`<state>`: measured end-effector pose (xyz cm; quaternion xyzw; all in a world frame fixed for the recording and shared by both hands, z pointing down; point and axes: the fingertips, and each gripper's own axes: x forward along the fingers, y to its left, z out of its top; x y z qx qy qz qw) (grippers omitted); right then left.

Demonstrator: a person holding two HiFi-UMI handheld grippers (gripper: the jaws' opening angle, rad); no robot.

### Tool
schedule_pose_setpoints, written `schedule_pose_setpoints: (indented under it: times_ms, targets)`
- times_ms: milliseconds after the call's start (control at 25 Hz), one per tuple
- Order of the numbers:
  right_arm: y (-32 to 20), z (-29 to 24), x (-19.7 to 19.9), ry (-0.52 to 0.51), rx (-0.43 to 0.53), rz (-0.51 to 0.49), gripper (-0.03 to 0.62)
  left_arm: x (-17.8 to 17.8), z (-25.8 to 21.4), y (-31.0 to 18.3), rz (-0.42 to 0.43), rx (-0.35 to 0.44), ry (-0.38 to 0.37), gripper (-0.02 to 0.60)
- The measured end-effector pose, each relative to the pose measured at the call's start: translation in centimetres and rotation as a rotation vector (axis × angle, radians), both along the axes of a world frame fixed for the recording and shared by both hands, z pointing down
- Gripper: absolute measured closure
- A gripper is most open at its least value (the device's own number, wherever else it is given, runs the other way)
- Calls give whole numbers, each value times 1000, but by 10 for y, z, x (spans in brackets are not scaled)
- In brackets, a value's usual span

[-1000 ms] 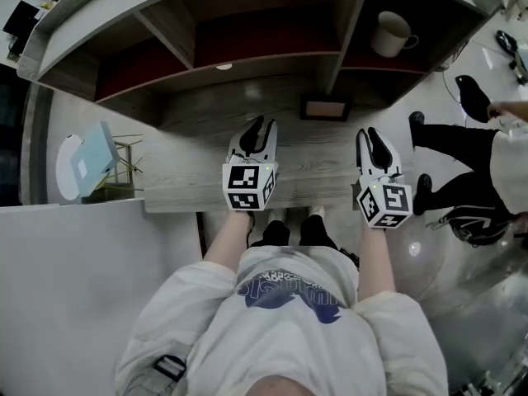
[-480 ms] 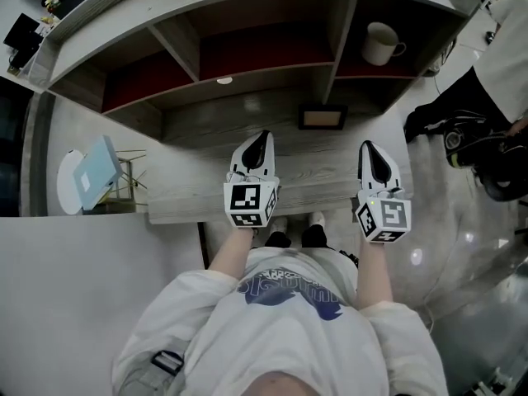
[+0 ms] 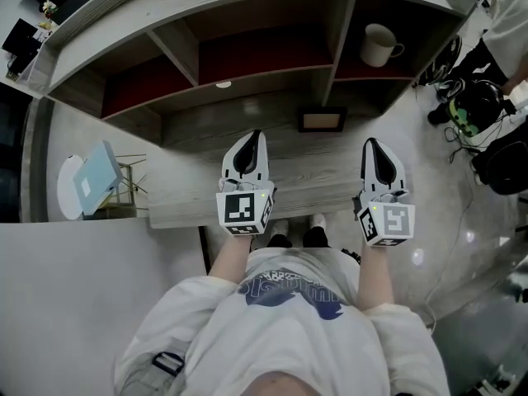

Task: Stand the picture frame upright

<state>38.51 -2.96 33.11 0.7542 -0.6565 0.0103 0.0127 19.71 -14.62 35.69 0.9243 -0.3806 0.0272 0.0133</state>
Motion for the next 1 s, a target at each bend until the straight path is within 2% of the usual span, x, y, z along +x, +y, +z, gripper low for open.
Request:
schedule_pose_setpoints:
  times_ms: [280, 1000]
  targets:
    - [-2, -14, -5, 21, 36, 0, 597, -9, -8, -3, -24, 16, 13, 574]
    - [-5, -15, -10, 64, 6, -44, 597, -15, 1, -2, -30, 2, -9, 574]
